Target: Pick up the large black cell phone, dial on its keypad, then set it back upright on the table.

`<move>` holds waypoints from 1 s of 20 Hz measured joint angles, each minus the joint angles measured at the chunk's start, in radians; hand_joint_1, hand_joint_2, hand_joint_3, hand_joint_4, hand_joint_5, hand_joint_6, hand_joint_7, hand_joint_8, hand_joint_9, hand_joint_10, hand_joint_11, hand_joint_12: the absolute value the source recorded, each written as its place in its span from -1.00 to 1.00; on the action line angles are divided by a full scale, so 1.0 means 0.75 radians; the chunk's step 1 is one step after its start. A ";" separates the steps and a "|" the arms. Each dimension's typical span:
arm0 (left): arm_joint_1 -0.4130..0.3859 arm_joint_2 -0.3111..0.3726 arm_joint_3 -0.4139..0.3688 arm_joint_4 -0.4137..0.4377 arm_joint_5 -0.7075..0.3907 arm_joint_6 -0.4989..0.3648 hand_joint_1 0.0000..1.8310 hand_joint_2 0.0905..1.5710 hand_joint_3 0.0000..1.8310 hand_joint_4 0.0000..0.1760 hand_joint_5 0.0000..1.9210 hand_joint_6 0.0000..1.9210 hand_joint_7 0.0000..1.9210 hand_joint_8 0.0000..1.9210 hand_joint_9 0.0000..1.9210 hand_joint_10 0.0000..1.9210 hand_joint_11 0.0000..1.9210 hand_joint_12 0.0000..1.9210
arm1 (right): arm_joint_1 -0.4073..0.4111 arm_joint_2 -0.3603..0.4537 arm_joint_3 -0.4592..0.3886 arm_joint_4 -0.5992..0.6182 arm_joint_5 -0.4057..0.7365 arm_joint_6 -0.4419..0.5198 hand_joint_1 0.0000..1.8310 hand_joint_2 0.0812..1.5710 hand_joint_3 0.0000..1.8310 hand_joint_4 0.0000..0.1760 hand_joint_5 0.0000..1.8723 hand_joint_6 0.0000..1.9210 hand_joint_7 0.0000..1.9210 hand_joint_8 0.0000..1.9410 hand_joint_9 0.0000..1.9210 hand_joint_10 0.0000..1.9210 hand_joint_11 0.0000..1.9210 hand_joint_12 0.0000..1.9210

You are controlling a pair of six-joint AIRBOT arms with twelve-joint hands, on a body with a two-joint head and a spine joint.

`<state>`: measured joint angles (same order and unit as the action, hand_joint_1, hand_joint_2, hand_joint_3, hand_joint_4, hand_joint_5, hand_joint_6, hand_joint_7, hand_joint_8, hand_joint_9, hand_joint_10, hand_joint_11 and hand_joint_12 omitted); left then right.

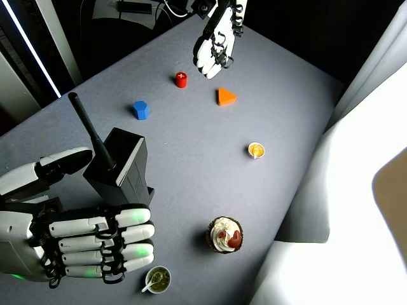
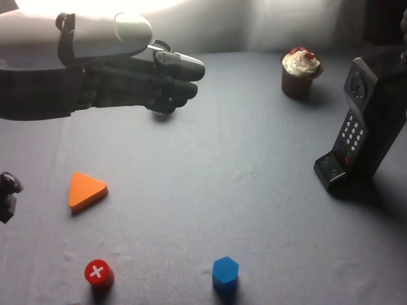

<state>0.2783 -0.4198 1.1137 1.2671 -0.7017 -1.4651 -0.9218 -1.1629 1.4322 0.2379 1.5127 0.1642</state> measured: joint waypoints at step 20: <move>0.000 -0.014 0.051 -0.040 -0.020 0.162 -0.99 0.50 -1.00 -0.72 -0.73 -1.00 -0.68 -1.00 -0.75 -1.00 -1.00 -0.44 | -0.338 0.568 -0.538 0.010 0.166 0.085 -0.84 0.06 -1.00 -0.54 -1.00 -1.00 -1.00 -1.00 -1.00 -1.00 -1.00 -1.00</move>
<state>0.2783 -0.4301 1.1519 1.2373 -0.7170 -1.3434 -1.1755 -0.7368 1.0290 0.2455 1.6371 0.2283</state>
